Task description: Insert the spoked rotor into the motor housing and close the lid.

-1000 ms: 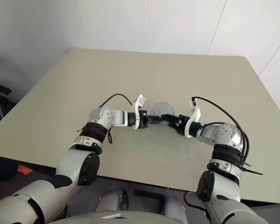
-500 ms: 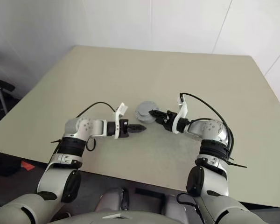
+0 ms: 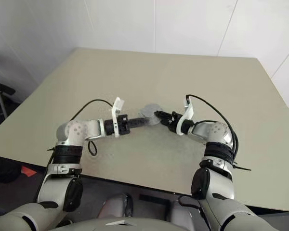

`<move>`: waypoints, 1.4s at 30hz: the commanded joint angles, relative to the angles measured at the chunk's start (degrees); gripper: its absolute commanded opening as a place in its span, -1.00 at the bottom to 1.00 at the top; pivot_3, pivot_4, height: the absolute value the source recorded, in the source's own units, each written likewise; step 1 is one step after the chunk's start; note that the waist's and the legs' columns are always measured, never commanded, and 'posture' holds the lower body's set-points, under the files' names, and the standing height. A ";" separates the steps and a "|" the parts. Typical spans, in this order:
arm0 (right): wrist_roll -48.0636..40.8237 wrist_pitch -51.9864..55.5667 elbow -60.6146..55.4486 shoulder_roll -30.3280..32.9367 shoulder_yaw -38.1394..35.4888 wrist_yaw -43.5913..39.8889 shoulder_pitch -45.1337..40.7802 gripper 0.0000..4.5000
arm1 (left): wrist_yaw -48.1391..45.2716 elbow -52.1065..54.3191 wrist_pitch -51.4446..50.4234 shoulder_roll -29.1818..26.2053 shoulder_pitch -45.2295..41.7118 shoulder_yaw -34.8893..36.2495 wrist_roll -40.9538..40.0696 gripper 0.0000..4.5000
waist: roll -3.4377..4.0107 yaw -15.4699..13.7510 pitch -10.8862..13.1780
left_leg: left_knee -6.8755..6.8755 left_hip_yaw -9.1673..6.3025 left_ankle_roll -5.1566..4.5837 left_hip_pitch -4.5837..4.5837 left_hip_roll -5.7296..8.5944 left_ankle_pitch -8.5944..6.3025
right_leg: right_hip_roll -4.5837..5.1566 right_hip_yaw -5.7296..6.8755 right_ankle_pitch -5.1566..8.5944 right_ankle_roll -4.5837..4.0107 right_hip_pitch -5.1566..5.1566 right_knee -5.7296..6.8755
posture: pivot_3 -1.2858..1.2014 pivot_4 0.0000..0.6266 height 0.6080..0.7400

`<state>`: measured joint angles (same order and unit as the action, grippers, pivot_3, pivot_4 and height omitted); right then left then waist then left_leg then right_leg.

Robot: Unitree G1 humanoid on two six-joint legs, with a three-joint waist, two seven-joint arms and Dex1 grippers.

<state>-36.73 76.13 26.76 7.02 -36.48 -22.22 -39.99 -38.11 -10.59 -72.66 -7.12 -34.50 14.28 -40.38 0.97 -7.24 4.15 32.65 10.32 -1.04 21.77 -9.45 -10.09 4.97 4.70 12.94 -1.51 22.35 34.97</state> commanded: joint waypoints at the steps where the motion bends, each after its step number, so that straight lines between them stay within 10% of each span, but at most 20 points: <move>1: -4.40 -1.68 -0.68 -0.52 -2.87 1.06 -2.75 -0.08 | 1.82 1.62 1.49 -0.56 1.09 4.15 -2.77 -1.00 | 0.00 0.00 0.00 | 0.00 0.00 0.00 0.00 0.00 0.00 | 0.00 0.00 0.00 0.00 0.00 0.00 | 0.03 -1.00 1.00; 29: -20.22 3.06 -3.91 -2.91 -7.68 5.80 -3.28 -0.08 | 17.24 -12.00 13.34 -1.90 -1.07 22.32 -11.51 -1.00 | 0.00 -0.38 0.00 | 0.17 -0.03 -0.01 0.08 -0.02 0.00 | -0.02 0.00 -0.03 0.06 0.04 0.13 | 0.03 -1.00 1.00; 42: -22.98 5.77 -6.08 -3.05 -4.03 5.67 -2.53 -0.08 | 18.19 -12.24 4.54 -0.62 -1.97 23.85 -24.28 0.55 | -0.01 -0.53 0.00 | 0.34 -0.04 0.05 0.07 -0.06 0.02 | -0.02 0.00 -0.03 0.06 0.04 0.33 | 0.03 -1.00 1.00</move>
<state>-56.03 81.51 23.74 4.22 -40.53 -15.13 -41.50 -20.36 -22.66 -66.02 -7.40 -34.55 36.78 -60.71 0.97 -7.78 4.14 33.00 10.27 -0.99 21.83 -9.50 -10.06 4.95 4.70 12.90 -1.44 22.39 35.31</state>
